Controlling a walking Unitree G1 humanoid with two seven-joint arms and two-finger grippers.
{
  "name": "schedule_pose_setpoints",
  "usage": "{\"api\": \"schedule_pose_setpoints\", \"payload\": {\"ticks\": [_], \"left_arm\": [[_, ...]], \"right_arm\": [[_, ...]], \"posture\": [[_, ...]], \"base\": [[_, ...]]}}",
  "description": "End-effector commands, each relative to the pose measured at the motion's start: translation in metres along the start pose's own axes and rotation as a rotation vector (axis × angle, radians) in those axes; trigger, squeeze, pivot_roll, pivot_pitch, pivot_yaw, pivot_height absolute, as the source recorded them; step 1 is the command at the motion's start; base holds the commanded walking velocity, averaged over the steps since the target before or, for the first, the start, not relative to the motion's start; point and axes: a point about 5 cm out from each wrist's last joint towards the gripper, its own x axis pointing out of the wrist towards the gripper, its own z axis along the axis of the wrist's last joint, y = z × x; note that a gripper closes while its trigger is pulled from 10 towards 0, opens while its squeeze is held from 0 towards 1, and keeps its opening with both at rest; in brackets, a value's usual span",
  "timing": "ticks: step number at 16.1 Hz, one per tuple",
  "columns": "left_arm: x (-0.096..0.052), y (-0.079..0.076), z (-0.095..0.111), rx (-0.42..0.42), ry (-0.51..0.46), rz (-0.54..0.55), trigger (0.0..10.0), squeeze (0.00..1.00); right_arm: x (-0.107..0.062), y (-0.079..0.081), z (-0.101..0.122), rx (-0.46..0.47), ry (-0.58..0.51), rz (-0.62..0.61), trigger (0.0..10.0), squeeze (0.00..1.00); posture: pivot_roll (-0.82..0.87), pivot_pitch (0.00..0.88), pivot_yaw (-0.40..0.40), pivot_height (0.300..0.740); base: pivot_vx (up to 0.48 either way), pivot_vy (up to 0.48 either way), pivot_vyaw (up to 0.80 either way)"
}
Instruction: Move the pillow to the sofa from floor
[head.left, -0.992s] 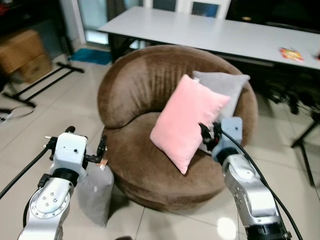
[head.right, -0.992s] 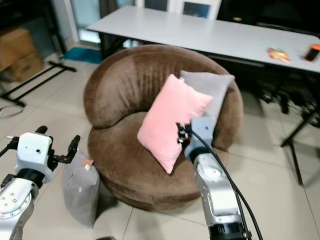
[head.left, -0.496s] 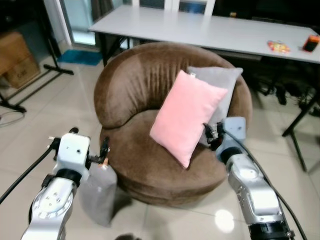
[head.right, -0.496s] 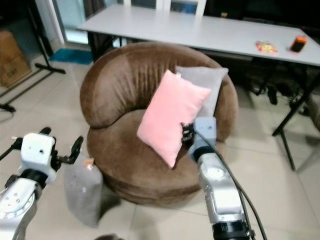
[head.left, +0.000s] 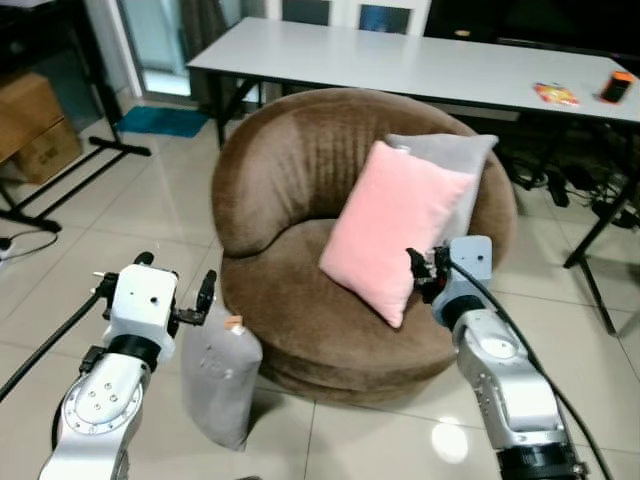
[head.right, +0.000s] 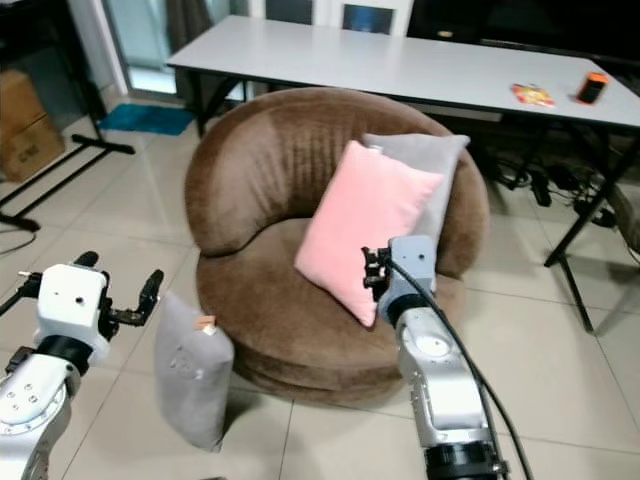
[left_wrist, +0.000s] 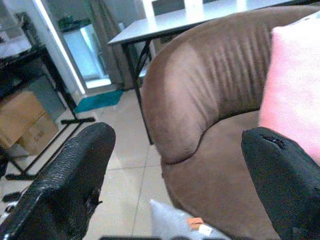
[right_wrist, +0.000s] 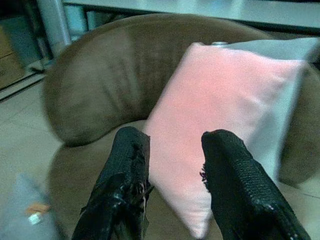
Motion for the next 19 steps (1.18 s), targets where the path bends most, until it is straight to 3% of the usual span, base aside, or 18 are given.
{"api": "schedule_pose_setpoints", "payload": {"ticks": [1,6,10,16,19], "left_arm": [[0.002,-0.002,0.002,0.003,-0.007,-0.009,10.0,0.0],[0.002,-0.002,0.002,0.002,-0.011,-0.008,10.0,0.0],[0.004,-0.003,0.006,0.011,-0.035,-0.02,10.0,0.0],[0.003,-0.002,0.005,0.015,-0.04,-0.038,10.0,0.0],[0.003,-0.002,0.005,0.015,-0.042,-0.045,10.0,0.0]], "right_arm": [[0.0,-0.002,0.003,-0.009,-0.008,0.006,10.0,0.0],[0.0,0.001,0.004,-0.002,-0.015,0.026,10.0,0.0],[0.001,0.009,0.004,-0.046,-0.012,0.083,10.0,0.0],[0.001,0.01,0.002,-0.052,-0.009,0.099,10.0,0.0],[0.0,0.008,-0.001,-0.03,-0.003,0.084,10.0,0.0]], "posture": [[0.05,0.0,-0.035,0.74],[0.05,0.0,-0.035,0.74],[0.05,0.0,-0.034,0.74],[0.06,0.0,-0.033,0.74],[0.06,0.0,-0.031,0.74]], "base": [[0.0,0.315,0.0],[0.0,0.316,0.0],[0.0,0.0,0.0],[0.0,0.0,0.77],[0.082,0.0,0.0]]}}
